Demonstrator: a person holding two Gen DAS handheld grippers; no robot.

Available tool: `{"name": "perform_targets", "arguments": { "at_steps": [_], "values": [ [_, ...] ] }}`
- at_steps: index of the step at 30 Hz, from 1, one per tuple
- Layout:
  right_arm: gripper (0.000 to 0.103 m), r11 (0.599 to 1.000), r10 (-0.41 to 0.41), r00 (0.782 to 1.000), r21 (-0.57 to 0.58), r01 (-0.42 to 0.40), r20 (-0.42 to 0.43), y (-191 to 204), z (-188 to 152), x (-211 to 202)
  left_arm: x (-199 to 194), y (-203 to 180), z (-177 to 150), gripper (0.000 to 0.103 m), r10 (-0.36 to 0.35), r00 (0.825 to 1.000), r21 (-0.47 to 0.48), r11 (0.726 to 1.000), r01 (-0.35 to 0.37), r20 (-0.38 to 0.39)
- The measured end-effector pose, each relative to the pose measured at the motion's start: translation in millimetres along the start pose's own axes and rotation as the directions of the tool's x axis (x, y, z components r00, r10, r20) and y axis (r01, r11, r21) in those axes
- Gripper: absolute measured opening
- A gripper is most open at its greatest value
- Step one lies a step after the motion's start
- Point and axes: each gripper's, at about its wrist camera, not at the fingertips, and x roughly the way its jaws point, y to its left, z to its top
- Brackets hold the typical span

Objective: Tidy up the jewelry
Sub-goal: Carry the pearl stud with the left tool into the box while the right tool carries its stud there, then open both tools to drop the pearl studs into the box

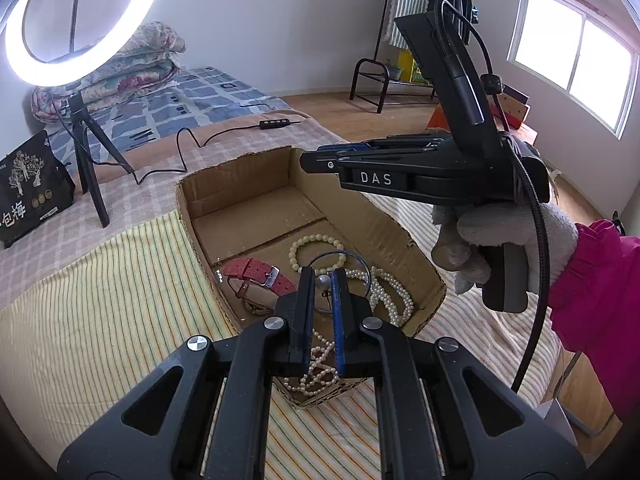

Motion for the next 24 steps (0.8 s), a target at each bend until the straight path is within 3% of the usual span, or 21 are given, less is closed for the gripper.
{"name": "perform_targets", "arguments": {
  "at_steps": [4, 8, 11, 12, 14, 15, 19, 24],
  "values": [
    [0.016, 1.000, -0.005, 1.000, 0.005, 0.005, 0.006, 0.9, 0.6, -1.6, -0.6, -2.4, -0.2, 0.006, -0.001, 1.000, 0.007, 1.000, 0.001, -0.001],
    [0.043, 1.000, -0.015, 1.000, -0.001, 0.015, 0.014, 2.4, 0.3, -4.3, -1.3, -4.6, -0.3, 0.006, -0.002, 1.000, 0.011, 1.000, 0.002, 0.000],
    [0.046, 1.000, -0.018, 1.000, 0.002, 0.018, 0.020, 2.9, 1.0, -6.3, -0.3, -4.5, 0.4, 0.007, 0.003, 1.000, 0.010, 1.000, -0.003, -0.005],
    [0.050, 1.000, -0.025, 1.000, 0.002, 0.025, 0.018, 3.2, 1.2, -6.3, -0.4, -4.3, 0.3, 0.010, 0.004, 1.000, 0.008, 1.000, -0.004, -0.006],
    [0.062, 0.999, -0.045, 0.999, 0.000, 0.045, 0.026, 4.1, 1.7, -7.8, -1.7, -4.4, -0.1, 0.050, 0.007, 1.000, 0.004, 1.000, -0.007, -0.004],
    [0.063, 0.999, -0.052, 0.998, 0.000, 0.052, 0.034, 4.2, 1.8, -9.1, -3.7, -4.4, -0.4, 0.057, 0.011, 1.000, 0.001, 1.000, -0.011, 0.006],
    [0.078, 0.995, -0.098, 0.994, 0.017, 0.097, 0.050, 4.5, 3.4, -14.0, -8.5, -6.2, -0.5, 0.060, 0.029, 0.999, 0.014, 0.999, -0.029, 0.021],
    [0.079, 0.992, -0.129, 0.990, 0.016, 0.129, 0.056, 7.3, 6.8, -21.4, -16.1, -6.5, 0.7, 0.060, 0.044, 0.999, 0.013, 0.999, -0.044, 0.030]
  ]
}}
